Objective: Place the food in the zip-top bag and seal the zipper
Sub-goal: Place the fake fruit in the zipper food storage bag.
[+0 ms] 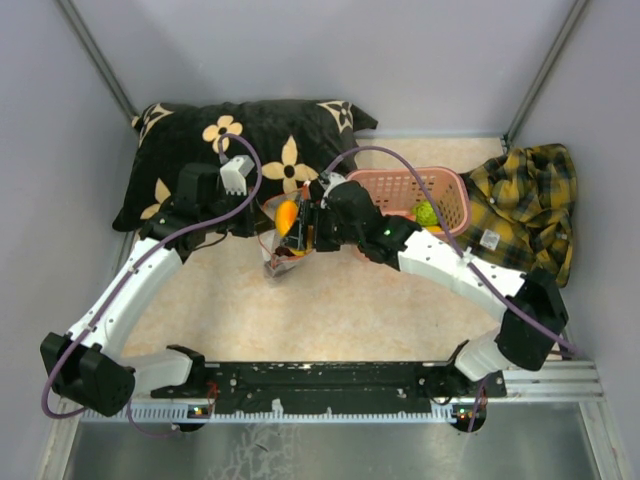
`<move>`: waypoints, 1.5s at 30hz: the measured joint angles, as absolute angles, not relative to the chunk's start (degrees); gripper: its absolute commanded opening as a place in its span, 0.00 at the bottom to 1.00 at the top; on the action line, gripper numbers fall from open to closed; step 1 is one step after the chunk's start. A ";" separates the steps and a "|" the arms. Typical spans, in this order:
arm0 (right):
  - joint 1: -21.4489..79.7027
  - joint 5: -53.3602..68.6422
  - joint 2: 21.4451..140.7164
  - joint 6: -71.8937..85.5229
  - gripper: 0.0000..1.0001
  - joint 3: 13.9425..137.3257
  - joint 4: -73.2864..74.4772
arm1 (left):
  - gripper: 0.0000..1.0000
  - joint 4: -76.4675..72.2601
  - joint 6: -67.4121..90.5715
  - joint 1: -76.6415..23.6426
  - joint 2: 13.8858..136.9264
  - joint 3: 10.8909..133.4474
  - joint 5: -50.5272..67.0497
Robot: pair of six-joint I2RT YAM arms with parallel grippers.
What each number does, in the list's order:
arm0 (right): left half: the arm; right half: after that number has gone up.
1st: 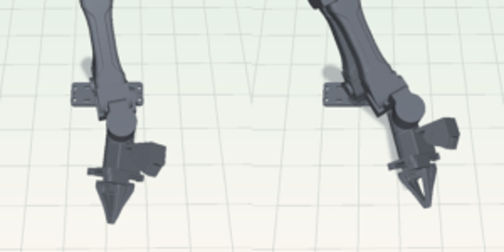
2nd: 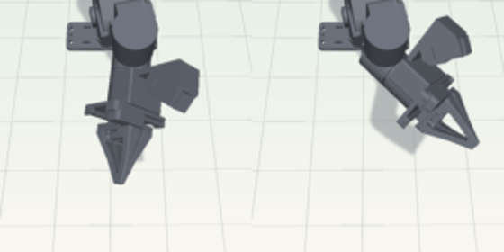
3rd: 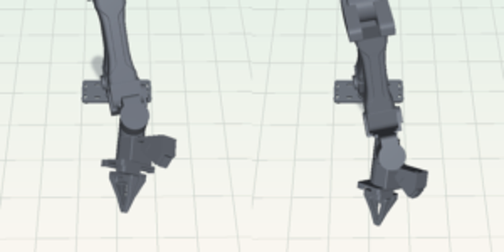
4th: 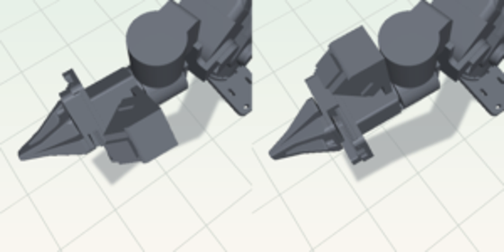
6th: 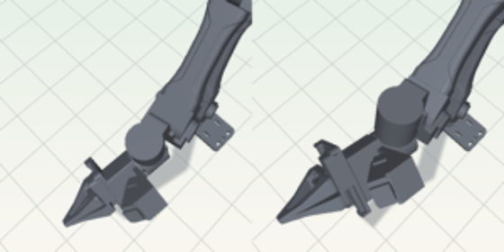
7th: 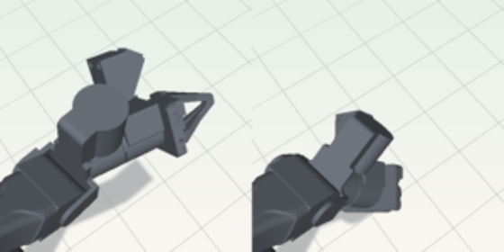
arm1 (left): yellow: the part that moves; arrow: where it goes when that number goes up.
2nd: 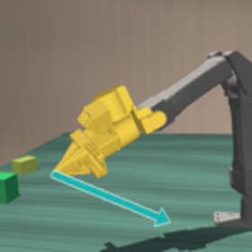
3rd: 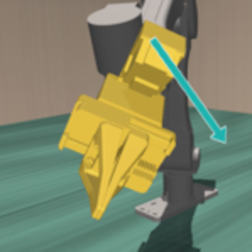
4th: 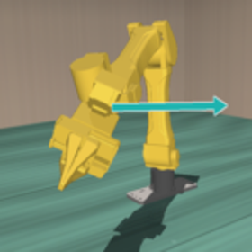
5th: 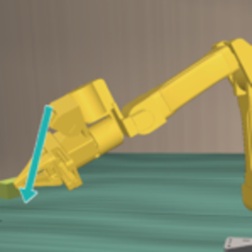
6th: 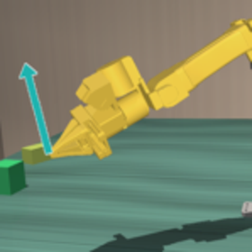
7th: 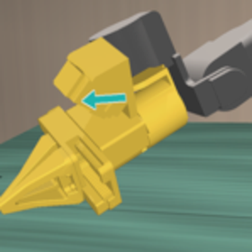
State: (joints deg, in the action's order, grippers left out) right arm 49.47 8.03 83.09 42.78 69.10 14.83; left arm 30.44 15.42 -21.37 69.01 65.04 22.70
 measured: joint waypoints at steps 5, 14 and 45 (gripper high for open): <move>49.47 7.33 84.18 43.09 0.45 70.22 18.26 | 0.00 30.44 15.42 -21.32 68.99 64.97 22.74; 49.50 4.27 87.99 43.05 0.60 74.32 21.04 | 0.00 30.44 15.40 -21.21 68.99 64.97 23.27; 49.50 -3.01 86.08 30.13 0.69 82.61 26.09 | 0.00 30.41 15.42 -21.21 68.99 64.66 23.62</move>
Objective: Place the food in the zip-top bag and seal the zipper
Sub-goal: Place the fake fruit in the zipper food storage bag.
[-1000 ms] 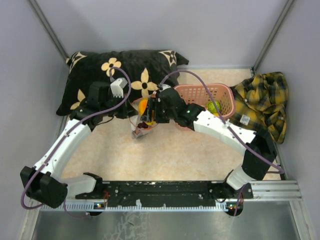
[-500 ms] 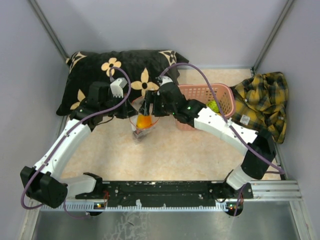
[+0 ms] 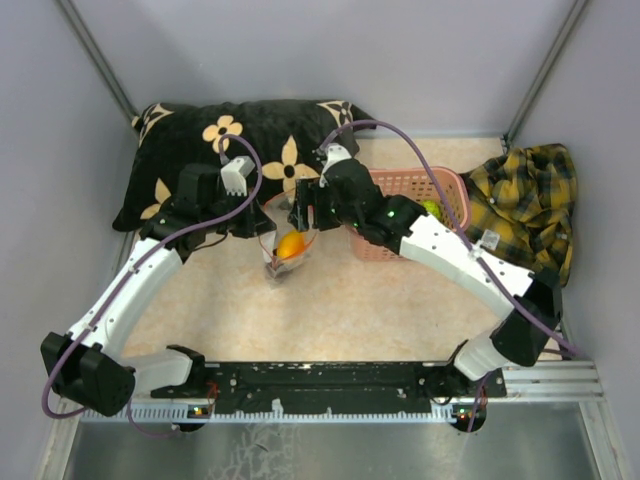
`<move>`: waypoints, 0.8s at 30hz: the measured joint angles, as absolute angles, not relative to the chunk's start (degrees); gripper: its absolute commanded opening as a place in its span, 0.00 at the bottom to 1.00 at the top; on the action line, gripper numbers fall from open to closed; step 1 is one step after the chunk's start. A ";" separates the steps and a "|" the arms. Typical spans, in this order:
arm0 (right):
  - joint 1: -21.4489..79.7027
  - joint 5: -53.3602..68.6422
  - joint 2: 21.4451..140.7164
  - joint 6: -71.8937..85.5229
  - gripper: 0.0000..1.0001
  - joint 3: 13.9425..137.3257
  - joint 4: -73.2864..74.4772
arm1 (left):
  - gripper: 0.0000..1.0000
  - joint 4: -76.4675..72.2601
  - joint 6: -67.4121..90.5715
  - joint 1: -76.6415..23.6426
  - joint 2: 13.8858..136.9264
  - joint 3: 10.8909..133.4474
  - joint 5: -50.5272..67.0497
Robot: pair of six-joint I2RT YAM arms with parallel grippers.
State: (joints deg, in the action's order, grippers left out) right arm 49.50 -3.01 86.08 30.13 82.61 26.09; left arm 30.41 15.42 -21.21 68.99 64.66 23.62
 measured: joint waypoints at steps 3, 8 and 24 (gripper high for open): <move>49.50 -4.62 84.38 28.01 0.65 82.61 26.68 | 0.00 30.41 15.42 -21.21 68.99 64.66 23.62; 49.50 -7.73 83.74 25.26 0.54 82.54 26.63 | 0.00 30.41 15.44 -21.21 69.01 64.66 23.62; 49.34 -10.04 91.90 22.02 0.29 83.64 27.11 | 0.00 30.41 15.44 -21.21 68.99 64.66 23.62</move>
